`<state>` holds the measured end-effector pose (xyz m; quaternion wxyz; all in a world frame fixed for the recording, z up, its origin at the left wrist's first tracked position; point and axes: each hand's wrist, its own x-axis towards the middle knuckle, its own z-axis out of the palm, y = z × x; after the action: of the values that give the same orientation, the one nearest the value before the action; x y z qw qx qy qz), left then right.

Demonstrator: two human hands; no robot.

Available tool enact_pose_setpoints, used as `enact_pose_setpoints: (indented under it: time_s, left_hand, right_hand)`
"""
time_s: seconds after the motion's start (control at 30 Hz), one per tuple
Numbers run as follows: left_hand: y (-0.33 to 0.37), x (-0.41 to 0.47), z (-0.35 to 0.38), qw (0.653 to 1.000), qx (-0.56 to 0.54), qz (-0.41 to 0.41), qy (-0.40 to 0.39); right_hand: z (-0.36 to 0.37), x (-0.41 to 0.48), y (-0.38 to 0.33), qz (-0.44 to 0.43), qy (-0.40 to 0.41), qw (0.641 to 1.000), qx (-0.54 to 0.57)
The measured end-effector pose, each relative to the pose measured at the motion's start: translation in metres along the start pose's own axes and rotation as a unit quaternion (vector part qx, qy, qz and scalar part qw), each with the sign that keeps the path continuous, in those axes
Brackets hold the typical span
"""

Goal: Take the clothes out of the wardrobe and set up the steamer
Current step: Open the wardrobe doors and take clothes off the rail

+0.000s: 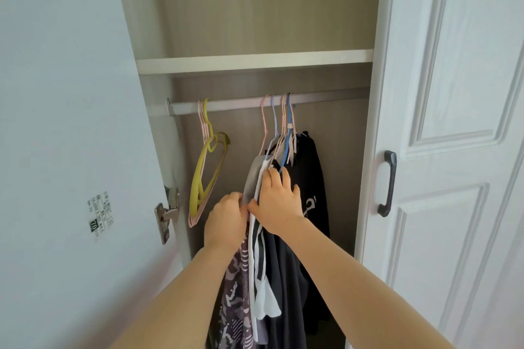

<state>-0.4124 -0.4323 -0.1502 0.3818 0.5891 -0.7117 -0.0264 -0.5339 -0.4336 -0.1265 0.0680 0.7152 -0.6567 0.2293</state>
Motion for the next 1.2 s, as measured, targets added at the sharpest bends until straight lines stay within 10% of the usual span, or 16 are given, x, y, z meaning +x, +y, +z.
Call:
enact_pose_setpoints:
  time_s: [0.87,1.2]
  left_hand:
    - [0.07,0.106,0.031,0.986,-0.149,-0.065,-0.045]
    - [0.073,0.146,0.031,0.901,-0.362,-0.235,-0.039]
  right_hand:
    - [-0.042,0.032,0.059,0.036,0.063,0.996,-0.045]
    - [-0.034,0.067,0.043,0.063,0.089,0.993,-0.036]
